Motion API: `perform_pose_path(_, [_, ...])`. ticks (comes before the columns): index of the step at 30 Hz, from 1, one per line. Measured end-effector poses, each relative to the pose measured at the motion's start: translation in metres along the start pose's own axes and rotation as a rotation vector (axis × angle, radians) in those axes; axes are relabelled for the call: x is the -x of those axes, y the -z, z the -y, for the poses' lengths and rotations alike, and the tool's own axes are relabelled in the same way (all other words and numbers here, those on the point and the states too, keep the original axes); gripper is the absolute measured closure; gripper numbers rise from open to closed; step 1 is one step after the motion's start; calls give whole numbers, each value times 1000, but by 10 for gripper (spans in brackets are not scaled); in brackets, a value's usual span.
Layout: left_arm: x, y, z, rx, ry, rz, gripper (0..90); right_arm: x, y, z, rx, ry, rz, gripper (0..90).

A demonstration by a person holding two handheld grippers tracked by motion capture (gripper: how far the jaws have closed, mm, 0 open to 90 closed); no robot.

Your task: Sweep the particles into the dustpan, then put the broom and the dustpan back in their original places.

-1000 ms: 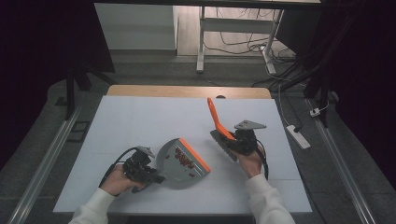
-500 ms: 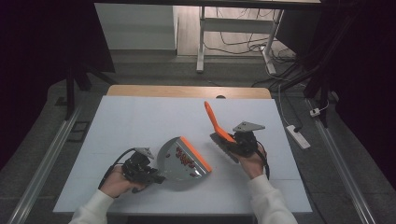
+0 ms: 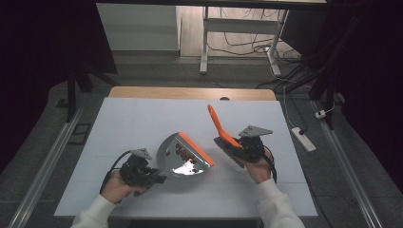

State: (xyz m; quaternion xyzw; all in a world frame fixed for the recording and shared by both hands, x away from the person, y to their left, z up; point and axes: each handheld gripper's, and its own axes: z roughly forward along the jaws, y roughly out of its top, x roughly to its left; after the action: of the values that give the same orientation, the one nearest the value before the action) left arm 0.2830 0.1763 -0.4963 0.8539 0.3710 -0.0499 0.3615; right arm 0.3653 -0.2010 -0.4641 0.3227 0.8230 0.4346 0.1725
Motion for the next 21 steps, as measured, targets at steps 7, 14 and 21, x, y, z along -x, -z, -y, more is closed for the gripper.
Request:
perform_pose_path(7, [-1, 6, 4, 40, 33, -5, 621, -1, 10, 5, 1, 8, -13, 706])
perform_pose_path(14, [0, 14, 9, 64, 52, -9, 622, -1, 22, 13, -1, 3, -19, 706])
perform_pose_path(21, [-3, 19, 14, 82, 78, -22, 621, 0, 32, 21, -7, -6, -19, 706])
